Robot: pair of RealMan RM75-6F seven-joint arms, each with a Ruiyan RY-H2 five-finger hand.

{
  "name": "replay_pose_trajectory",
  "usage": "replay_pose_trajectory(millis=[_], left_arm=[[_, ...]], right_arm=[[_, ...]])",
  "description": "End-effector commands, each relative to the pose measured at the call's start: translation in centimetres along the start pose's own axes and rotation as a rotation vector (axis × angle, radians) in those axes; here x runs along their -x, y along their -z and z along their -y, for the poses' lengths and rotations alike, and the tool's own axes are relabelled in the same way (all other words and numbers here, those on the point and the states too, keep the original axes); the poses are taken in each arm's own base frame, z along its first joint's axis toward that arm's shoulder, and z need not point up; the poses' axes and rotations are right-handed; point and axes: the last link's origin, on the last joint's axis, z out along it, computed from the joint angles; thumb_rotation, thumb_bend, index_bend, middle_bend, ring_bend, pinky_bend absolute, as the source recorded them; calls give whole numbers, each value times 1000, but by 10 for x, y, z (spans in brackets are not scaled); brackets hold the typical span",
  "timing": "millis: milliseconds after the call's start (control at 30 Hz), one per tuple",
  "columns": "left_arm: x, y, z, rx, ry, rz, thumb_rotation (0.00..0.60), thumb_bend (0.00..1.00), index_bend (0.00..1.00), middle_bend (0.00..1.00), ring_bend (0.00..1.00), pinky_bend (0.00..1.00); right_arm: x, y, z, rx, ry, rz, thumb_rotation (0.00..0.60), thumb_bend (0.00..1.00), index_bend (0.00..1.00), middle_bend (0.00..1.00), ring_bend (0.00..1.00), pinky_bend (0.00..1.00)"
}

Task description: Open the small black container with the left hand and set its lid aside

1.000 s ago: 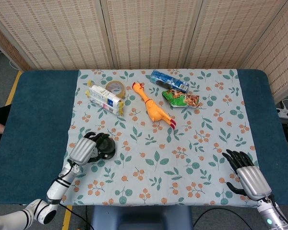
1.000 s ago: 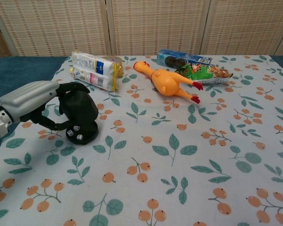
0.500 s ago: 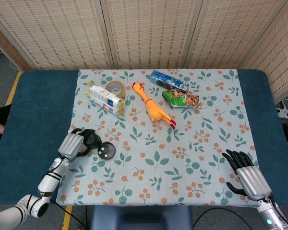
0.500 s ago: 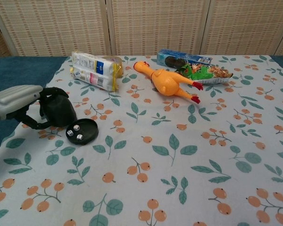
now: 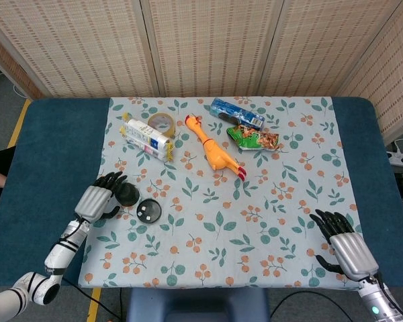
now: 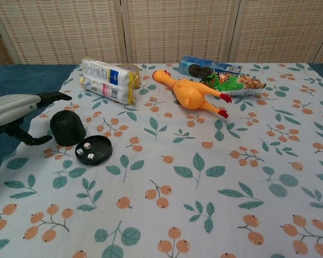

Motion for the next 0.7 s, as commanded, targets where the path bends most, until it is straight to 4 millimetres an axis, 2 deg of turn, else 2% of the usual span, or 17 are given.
replay_pose_trajectory(millis=[33,100,200,233,367,400,500,700], left_arm=[[-12,10,-1,8,60,-40,600,359,0,0,0,120],[-24,21,-1,13,101,-84,600,355,0,0,0,108],[-34,54,1,22,163,-127,600,357,0,0,0,90],[-35,69,2,24,184,-125,600,359,0,0,0,86],[-26,150,6,2,211,-81,600,362,0,0,0,79],[-23,163,7,-16,210,-76,600,362,0,0,0,79],[-27,180,10,-41,115,-51,600,365,0,0,0,76],[-34,183,14,-90,92,-75,600,367,0,0,0,74]], right_arm=[[0,0,0,-1,-1,-1,600,202,0,0,0,0],[-1,1,0,0,-2,-5,600,201,0,0,0,0],[-1,1,-1,1,-1,-10,600,201,0,0,0,0],[-1,1,-1,1,1,-11,600,202,0,0,0,0],[0,0,0,6,11,-24,600,201,0,0,0,0],[0,0,0,8,13,-26,600,201,0,0,0,0],[2,-2,1,6,22,-30,600,202,0,0,0,0],[2,-2,2,11,23,-33,600,201,0,0,0,0]])
